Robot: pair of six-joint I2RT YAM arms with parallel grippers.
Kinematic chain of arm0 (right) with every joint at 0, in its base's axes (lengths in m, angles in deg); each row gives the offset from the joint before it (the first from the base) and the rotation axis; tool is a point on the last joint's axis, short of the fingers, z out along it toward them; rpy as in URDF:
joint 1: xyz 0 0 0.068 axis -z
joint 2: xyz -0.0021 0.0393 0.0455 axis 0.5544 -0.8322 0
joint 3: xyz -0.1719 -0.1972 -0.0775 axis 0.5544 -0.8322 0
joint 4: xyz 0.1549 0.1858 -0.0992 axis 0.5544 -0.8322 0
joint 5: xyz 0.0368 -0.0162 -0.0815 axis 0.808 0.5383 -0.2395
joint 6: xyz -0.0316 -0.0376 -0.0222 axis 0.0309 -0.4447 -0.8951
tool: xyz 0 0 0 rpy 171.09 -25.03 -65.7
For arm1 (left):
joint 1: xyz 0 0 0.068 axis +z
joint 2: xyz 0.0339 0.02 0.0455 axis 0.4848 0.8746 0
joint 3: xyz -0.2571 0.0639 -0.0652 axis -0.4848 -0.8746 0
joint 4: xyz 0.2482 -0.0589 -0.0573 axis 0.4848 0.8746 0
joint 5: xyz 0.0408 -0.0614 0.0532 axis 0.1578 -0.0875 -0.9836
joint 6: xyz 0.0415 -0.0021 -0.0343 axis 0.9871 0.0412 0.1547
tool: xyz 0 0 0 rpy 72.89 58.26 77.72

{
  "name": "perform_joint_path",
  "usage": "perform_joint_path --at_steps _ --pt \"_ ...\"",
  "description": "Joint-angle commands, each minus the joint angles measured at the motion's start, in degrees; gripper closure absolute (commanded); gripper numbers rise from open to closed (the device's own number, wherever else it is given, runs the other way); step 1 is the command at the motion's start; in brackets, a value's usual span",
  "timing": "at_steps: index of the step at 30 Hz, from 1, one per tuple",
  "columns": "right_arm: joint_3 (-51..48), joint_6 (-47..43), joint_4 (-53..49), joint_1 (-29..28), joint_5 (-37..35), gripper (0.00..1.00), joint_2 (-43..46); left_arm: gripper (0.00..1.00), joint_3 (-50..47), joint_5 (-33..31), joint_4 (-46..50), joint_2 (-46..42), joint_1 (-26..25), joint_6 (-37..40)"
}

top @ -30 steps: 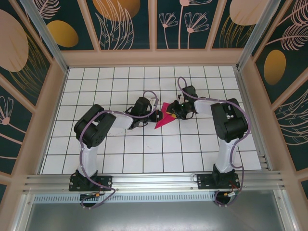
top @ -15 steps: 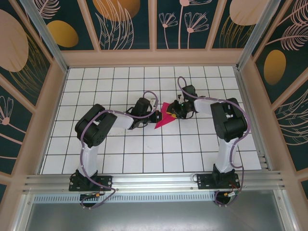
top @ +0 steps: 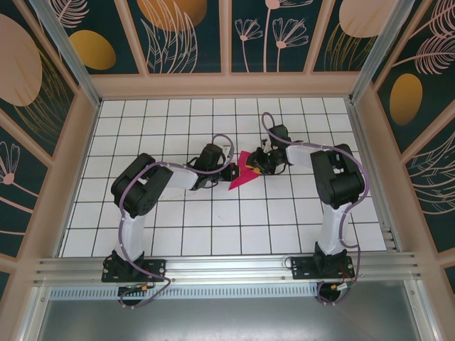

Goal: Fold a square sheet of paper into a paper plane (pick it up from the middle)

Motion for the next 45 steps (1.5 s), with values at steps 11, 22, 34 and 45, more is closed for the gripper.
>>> perform_joint_path --at_steps 11,22,34,45 --pt "-2.16 -4.86 5.72 0.51 -0.84 0.71 9.27 1.0 2.33 -2.57 10.88 3.55 -0.08 4.77" --pt "-2.35 -7.56 8.59 -0.19 5.15 0.96 2.98 1.0 4.08 -3.51 13.68 4.26 -0.08 4.95" --pt "-2.85 -9.38 10.37 2.49 3.63 0.99 -1.66 1.0 6.44 -4.67 20.32 5.51 -0.11 6.53" --pt "-0.05 -8.17 10.92 6.28 -0.54 0.99 -4.79 1.0 7.18 -5.48 28.07 6.78 -0.08 10.92"
